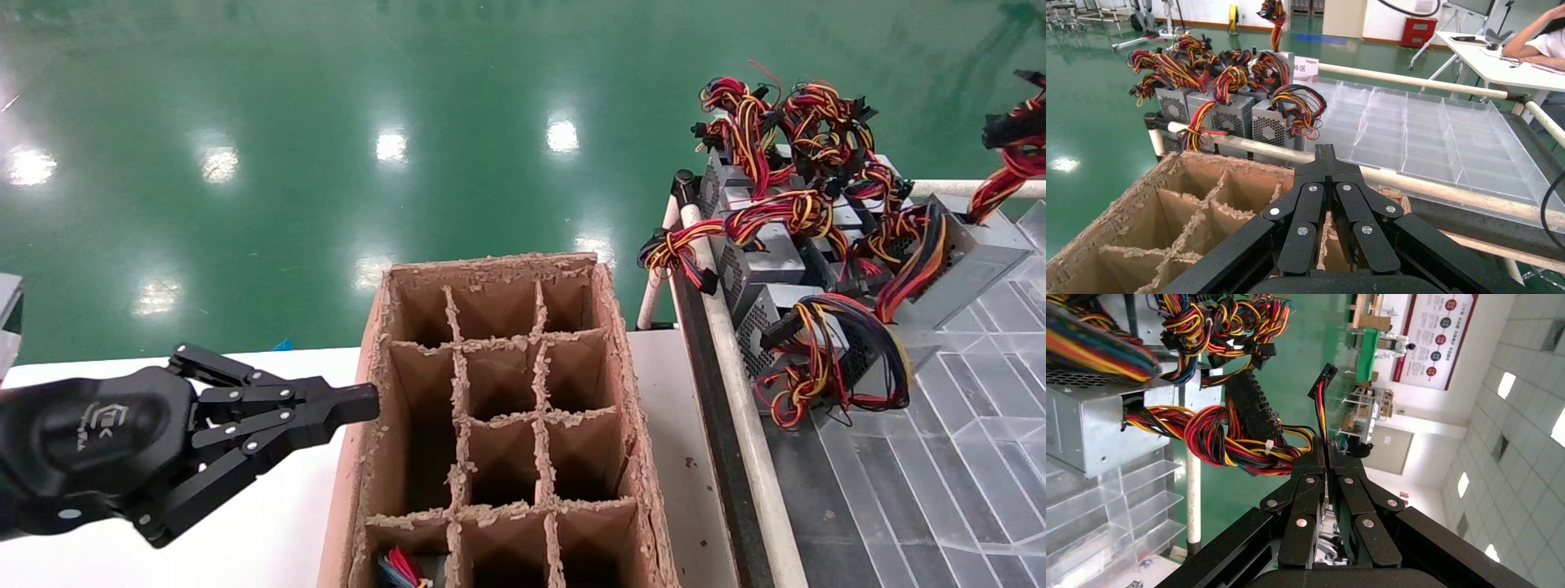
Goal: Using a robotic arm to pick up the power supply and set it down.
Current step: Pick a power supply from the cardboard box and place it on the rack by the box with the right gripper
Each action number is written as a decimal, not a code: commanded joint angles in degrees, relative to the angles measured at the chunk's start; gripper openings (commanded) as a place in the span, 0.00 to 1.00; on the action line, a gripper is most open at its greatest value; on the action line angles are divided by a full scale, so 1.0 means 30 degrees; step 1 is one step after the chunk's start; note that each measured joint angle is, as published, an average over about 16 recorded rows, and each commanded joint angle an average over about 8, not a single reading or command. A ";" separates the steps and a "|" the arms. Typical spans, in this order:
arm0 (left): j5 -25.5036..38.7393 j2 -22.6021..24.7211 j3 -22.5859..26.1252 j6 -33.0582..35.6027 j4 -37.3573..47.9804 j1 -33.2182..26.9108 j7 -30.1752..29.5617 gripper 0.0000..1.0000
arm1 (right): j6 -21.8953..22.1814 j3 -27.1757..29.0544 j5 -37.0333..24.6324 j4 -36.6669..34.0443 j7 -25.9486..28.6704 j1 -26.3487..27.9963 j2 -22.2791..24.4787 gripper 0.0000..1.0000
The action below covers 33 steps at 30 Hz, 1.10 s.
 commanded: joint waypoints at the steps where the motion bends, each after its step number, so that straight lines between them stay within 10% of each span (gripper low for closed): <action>1: 0.0000 0.0000 0.0000 0.0000 0.0000 0.0000 0.0000 0.00 | -0.0468 0.0085 0.0176 -0.0002 -0.0118 0.0250 0.0065 0.00; 19: 0.0000 0.0000 0.0000 0.0000 0.0000 0.0000 0.0000 0.00 | -0.4939 0.0096 0.4073 -0.0108 -0.0447 -0.0029 0.3298 0.00; 33: 0.0000 0.0000 0.0000 0.0000 0.0000 0.0000 0.0000 0.00 | -0.4060 -0.0435 0.5081 -0.0155 -0.0969 -0.0436 0.4579 0.00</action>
